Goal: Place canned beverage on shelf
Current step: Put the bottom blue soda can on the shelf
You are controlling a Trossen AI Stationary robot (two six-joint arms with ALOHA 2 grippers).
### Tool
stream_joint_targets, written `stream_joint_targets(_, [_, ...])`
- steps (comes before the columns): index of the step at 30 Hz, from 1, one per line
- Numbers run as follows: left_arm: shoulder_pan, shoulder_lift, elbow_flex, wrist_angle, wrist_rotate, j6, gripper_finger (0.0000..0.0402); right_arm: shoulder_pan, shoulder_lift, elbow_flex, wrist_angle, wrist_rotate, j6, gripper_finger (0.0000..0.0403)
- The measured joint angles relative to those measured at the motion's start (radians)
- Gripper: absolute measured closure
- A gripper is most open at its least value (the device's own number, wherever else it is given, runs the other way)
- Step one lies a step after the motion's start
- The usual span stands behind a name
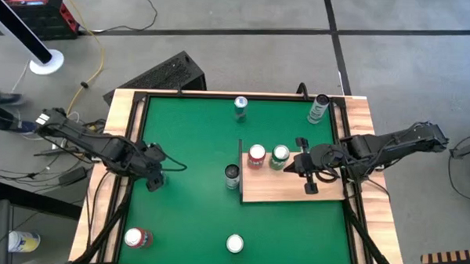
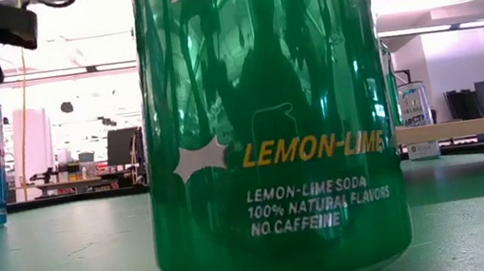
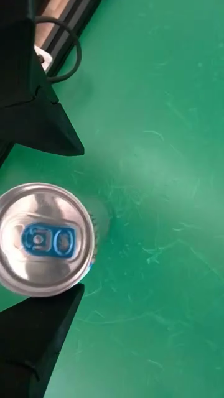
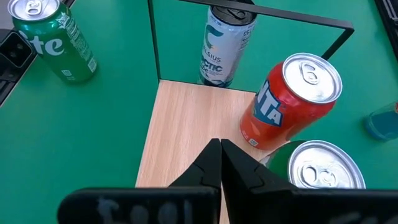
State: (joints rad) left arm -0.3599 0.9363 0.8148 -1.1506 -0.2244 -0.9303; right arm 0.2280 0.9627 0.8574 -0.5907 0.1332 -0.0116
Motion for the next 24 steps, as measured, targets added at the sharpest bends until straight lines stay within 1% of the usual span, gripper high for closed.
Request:
stream_joint_targets(6, [0.000, -0.001, -0.001, 0.005, 0.003, -0.006, 0.0068, -0.002, 0.000, 0.000, -0.003, 0.000, 0.002, 0.0376])
stream_joint_targets(13, [0.000, -0.001, -0.001, 0.005, 0.040, -0.025, 0.0073, -0.002, 0.000, 0.000, -0.003, 0.000, 0.003, 0.0376])
stream_joint_targets(16, [0.000, -0.001, -0.001, 0.005, 0.054, -0.027, 0.0099, -0.002, 0.000, 0.000, -0.003, 0.000, 0.003, 0.0376])
stream_joint_targets(21, [0.000, -0.001, -0.001, 0.014, 0.056, -0.024, 0.0169, -0.002, 0.000, 0.000, -0.008, 0.000, 0.003, 0.0376])
stream_joint_targets(22, [0.000, -0.001, -0.001, 0.017, 0.055, -0.021, 0.0178, -0.002, 0.000, 0.000, -0.011, 0.000, 0.003, 0.0376])
stream_joint_targets(24, [0.000, -0.001, -0.001, 0.026, 0.055, -0.019, 0.0179, -0.002, 0.000, 0.000, -0.010, 0.000, 0.003, 0.0376])
